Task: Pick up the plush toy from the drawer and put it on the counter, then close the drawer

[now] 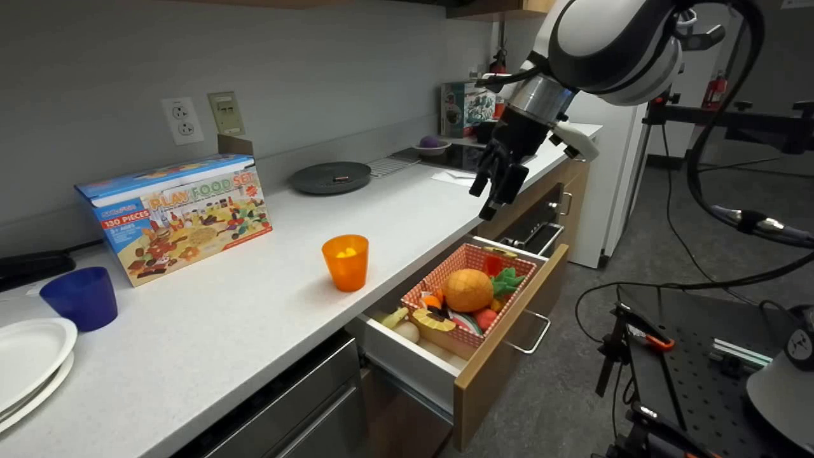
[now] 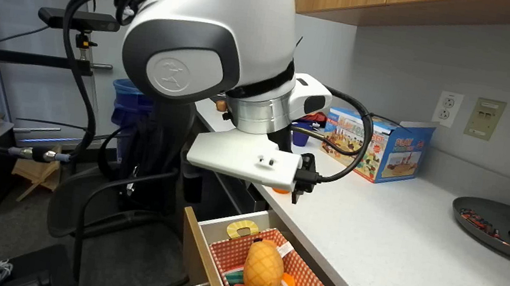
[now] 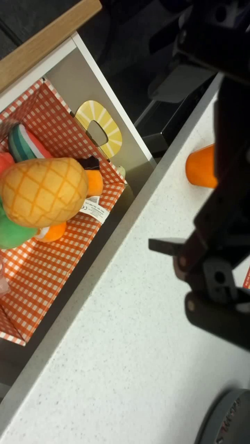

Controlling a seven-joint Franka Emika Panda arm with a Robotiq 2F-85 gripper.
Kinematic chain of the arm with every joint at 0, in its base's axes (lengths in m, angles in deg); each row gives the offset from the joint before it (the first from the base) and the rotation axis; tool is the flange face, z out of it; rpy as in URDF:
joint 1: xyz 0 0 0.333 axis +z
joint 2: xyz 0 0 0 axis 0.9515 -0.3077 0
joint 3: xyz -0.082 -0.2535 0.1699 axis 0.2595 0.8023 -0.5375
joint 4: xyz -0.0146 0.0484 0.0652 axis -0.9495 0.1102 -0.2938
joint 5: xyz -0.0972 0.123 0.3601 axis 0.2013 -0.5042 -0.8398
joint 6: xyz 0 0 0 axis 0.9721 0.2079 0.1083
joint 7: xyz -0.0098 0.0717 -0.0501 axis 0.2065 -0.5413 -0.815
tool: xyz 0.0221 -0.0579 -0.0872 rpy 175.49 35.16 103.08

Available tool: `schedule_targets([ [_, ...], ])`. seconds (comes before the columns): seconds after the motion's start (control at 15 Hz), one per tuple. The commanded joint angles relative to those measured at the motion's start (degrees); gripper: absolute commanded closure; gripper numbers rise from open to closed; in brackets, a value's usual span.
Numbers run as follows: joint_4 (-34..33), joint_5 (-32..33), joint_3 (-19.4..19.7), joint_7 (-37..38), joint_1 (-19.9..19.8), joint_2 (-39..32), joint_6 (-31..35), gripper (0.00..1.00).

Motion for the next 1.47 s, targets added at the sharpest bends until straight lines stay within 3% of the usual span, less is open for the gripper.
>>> schedule_targets([
  [0.0, 0.08, 1.65, 2.23, 1.26, 2.09, 0.19, 0.14, 0.00],
  [1.4, 0.08, 1.65, 2.23, 1.26, 2.09, 0.18, 0.14, 0.00],
])
